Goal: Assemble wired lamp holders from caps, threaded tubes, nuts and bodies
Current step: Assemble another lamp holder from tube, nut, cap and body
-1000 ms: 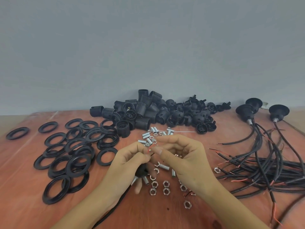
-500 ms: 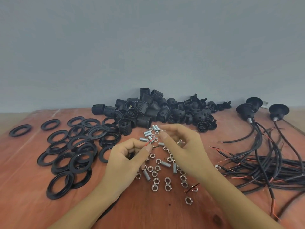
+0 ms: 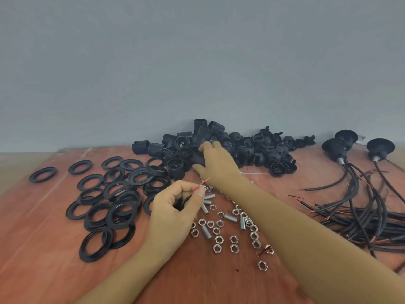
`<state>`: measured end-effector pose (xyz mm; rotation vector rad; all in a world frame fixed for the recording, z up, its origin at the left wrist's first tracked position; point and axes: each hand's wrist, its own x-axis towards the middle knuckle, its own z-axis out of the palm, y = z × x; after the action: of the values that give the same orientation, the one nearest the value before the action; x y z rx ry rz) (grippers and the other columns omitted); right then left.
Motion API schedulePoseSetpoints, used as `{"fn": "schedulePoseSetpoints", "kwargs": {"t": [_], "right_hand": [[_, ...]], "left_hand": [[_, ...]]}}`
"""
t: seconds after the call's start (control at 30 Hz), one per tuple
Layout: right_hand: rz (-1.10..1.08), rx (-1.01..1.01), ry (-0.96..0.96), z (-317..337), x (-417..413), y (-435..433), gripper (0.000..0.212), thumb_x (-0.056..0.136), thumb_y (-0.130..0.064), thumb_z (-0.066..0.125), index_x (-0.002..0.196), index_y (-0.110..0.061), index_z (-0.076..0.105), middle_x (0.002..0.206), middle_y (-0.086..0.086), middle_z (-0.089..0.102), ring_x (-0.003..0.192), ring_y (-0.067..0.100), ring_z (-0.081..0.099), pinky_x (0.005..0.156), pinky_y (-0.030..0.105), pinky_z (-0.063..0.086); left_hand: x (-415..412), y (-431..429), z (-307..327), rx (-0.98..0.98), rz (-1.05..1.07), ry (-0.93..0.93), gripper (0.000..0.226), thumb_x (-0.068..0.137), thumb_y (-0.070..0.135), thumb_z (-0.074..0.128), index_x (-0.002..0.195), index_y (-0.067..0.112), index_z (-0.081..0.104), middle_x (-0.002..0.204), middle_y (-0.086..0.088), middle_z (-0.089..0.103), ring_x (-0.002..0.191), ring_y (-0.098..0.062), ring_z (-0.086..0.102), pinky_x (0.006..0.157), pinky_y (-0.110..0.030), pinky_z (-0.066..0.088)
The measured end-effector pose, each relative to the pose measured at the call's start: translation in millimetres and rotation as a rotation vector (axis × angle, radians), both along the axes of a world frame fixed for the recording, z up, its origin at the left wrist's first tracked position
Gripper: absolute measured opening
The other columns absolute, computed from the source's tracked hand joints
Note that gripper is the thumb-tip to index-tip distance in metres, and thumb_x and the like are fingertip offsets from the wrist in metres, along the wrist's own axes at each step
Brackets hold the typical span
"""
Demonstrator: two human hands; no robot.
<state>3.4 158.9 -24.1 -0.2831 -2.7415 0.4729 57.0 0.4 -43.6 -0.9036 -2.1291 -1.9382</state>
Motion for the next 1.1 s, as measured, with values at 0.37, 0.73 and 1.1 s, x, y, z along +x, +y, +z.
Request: {"fn": "schedulePoseSetpoints", "kwargs": {"t": [0.37, 0.73, 1.1], "right_hand": [[0.088, -1.539, 0.287, 21.6, 115.2, 34.5, 0.028, 0.102, -0.017, 0.044, 0.114, -0.022, 0.070, 0.110, 0.010, 0.067, 0.066, 0.020, 0.066, 0.056, 0.030, 0.050], [0.253, -1.775, 0.090, -1.9, 137.5, 25.4, 0.039, 0.080, -0.027, 0.058, 0.110, -0.008, 0.072, 0.084, 0.007, 0.062, 0.057, 0.015, 0.047, 0.047, 0.022, 0.039], [0.258, -1.814, -0.022, -5.7, 138.2, 5.4, 0.027, 0.088, -0.037, 0.054, 0.085, -0.011, 0.058, 0.071, 0.005, 0.053, 0.048, 0.012, 0.038, 0.044, 0.021, 0.029]], "left_hand": [[3.3, -0.3, 2.7, 0.000, -0.035, 0.028, 0.008, 0.082, 0.033, 0.070, 0.077, 0.027, 0.071, 0.051, 0.011, 0.054, 0.050, -0.007, 0.050, 0.056, -0.015, 0.044], [10.2, 0.2, 5.9, -0.039, -0.036, 0.078, 0.009, 0.082, 0.030, 0.071, 0.081, 0.022, 0.072, 0.057, 0.011, 0.061, 0.052, 0.000, 0.052, 0.056, -0.011, 0.041], [18.3, 0.7, 9.4, -0.076, -0.050, 0.203, 0.008, 0.084, 0.023, 0.069, 0.076, 0.020, 0.070, 0.055, -0.002, 0.047, 0.054, -0.001, 0.042, 0.056, -0.011, 0.038]]}}
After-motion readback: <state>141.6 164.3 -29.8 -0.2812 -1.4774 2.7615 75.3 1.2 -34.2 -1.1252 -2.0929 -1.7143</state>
